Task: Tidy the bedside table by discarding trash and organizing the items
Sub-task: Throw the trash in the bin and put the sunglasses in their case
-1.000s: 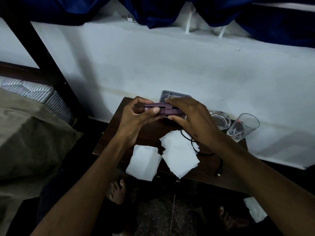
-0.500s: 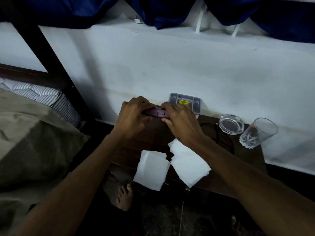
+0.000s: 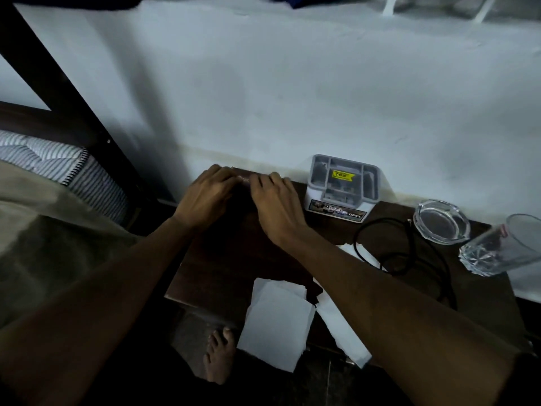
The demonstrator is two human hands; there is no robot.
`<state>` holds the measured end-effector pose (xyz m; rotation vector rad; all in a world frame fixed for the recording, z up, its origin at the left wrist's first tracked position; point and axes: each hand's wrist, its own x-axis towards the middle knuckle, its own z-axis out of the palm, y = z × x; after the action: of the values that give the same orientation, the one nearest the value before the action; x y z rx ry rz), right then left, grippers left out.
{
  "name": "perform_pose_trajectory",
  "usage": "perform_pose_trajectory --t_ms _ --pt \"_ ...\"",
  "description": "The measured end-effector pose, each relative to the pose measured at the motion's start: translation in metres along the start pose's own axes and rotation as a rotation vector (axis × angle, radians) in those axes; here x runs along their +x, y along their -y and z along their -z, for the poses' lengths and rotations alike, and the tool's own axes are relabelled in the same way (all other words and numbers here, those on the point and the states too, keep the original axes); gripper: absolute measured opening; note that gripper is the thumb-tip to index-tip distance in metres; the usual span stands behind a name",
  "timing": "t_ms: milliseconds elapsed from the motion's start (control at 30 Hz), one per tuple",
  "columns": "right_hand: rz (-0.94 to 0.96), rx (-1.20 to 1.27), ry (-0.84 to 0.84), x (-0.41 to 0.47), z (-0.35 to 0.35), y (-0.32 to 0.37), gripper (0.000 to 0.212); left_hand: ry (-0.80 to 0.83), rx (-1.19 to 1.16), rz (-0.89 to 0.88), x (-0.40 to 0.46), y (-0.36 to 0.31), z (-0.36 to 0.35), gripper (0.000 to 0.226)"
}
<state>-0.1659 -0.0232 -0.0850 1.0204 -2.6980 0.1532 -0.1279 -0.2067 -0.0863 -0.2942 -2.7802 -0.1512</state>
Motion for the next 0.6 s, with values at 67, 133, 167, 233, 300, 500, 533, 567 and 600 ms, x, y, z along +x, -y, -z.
perform_pose_trajectory --t_ms 67,133,167,233,300,500,533,567,600 --pt "-0.009 -0.037 -0.006 0.010 -0.003 -0.006 0.055 0.008 -0.012 0.011 0.011 0.001 -0.005 0.035" --pt "-0.022 -0.052 -0.009 0.017 -0.005 -0.013 0.054 0.037 -0.016 0.019 0.018 0.001 -0.008 0.038" --pt "-0.023 -0.054 -0.007 0.019 -0.005 -0.016 0.051 0.062 -0.020 0.024 0.020 -0.001 -0.009 0.041" --pt "-0.021 -0.053 0.000 0.021 -0.004 -0.021 0.044 0.092 -0.033 0.048 0.023 -0.006 -0.009 0.044" --pt "-0.006 -0.032 0.015 0.020 -0.002 -0.026 0.040 0.103 -0.043 0.087 0.025 -0.013 -0.008 0.041" --pt "0.132 0.128 -0.019 -0.019 0.019 -0.043 0.054 0.125 -0.136 0.292 0.015 -0.040 0.016 0.051" --pt "0.149 0.168 -0.030 -0.034 0.026 -0.043 0.052 0.097 -0.167 0.356 0.009 -0.047 0.023 0.050" --pt "0.160 0.207 -0.037 -0.052 0.034 -0.043 0.050 0.062 -0.198 0.416 -0.001 -0.057 0.029 0.047" --pt "0.159 0.245 -0.046 -0.070 0.042 -0.043 0.048 0.027 -0.230 0.480 -0.012 -0.068 0.035 0.040"
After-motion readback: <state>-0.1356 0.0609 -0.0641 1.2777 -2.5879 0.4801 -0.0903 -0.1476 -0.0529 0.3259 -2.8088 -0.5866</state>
